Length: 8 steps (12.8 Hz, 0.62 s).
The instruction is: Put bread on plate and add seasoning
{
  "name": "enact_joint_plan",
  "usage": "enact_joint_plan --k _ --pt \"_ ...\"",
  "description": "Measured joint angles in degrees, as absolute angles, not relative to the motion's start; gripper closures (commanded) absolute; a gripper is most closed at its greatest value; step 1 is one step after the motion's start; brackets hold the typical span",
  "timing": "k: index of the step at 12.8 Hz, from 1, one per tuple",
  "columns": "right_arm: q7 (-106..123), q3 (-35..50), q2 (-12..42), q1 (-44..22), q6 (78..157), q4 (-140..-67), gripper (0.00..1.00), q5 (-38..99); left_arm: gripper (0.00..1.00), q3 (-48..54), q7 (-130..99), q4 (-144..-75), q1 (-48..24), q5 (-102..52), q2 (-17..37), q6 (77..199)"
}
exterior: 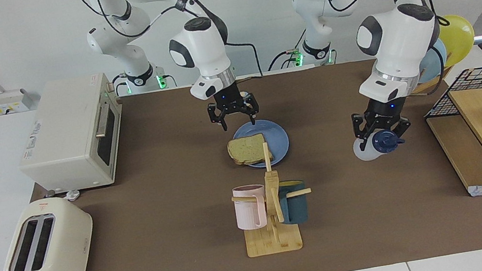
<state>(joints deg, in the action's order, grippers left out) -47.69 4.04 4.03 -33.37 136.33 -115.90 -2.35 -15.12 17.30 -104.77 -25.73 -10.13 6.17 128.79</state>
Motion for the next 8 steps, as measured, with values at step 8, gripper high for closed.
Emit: enact_joint_plan --k 8 --pt "-38.41 3.7 6.34 -26.45 115.34 -98.37 0.0 11.48 1.0 -14.4 35.76 -105.64 -26.0 -10.14 -1.97 109.72"
